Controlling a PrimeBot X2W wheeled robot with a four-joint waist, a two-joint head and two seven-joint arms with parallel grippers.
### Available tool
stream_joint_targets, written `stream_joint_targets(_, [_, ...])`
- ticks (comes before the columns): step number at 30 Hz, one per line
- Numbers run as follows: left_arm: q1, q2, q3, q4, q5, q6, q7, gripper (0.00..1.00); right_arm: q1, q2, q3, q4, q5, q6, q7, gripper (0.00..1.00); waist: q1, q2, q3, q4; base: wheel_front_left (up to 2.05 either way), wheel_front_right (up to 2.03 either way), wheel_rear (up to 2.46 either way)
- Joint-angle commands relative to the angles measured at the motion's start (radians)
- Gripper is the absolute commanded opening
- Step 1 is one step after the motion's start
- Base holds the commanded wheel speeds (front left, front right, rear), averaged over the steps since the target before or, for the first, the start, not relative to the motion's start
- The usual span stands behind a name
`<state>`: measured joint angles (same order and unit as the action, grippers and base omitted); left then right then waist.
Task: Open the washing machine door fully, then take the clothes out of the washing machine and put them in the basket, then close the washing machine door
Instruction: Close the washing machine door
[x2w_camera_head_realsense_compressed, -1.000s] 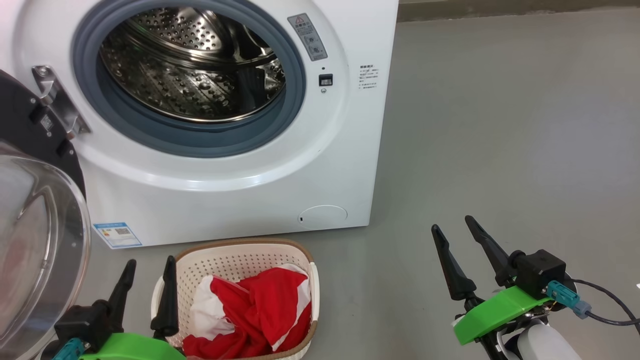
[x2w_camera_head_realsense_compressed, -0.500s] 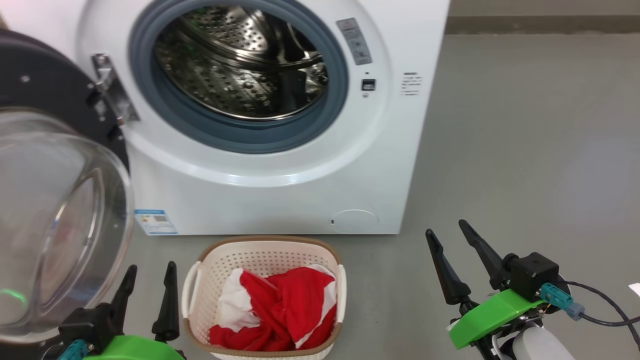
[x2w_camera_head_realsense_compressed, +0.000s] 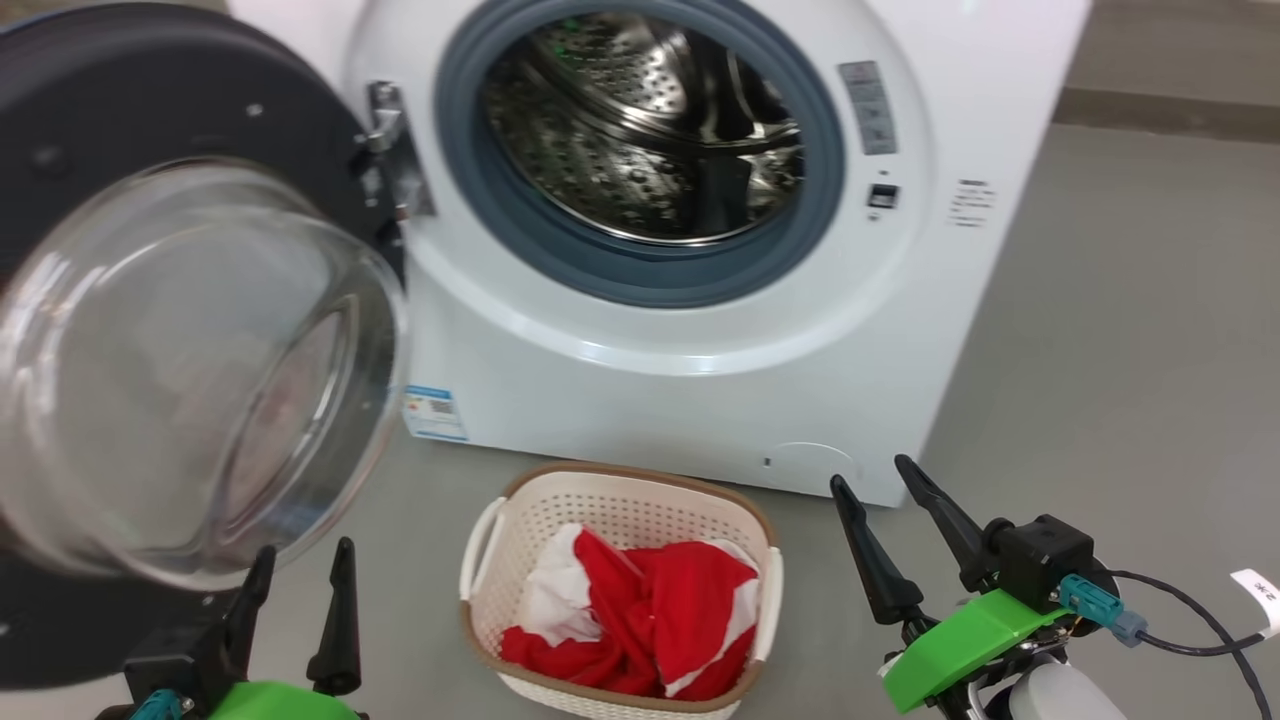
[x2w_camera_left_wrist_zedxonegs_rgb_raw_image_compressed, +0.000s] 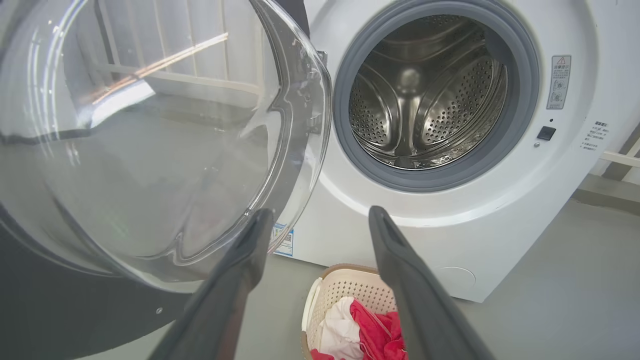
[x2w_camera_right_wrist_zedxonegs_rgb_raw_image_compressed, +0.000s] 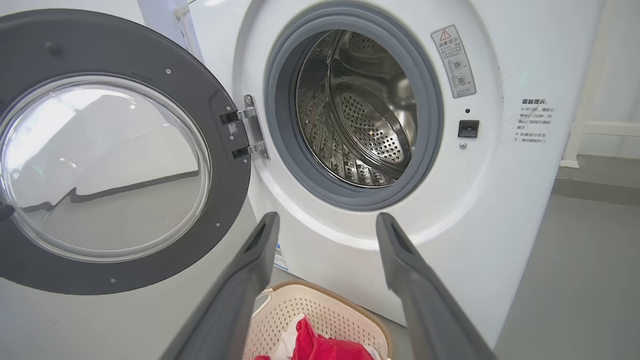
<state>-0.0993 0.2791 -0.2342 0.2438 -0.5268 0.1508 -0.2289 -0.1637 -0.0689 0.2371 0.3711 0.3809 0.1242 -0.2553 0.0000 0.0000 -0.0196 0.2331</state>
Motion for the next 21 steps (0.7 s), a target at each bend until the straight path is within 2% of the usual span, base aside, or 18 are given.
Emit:
stream_joint_targets(1, [-0.022,0.031,0.037,-0.03,0.0,0.012,-0.001,1.0,-0.013,-0.001,0.022,-0.021,0.017,0.007,-0.006,1.0,0.0,0.0,-0.014,0.061,0.0,0.0,0.0])
stream_joint_targets(9, [-0.011,0.033,0.042,-0.045,0.001,0.044,0.008,1.0,-0.006,0.004,0.022,-0.02,0.022,0.007,-0.006,1.0,0.0,0.0,-0.019,0.155,0.0,0.0,0.0])
stream_joint_targets(21, [-0.003,0.045,0.041,-0.068,0.012,0.078,0.022,1.0,-0.004,0.008,0.019,-0.02,0.022,0.007,-0.006,1.0,0.0,0.0,-0.019,0.231,0.0,0.0,0.0])
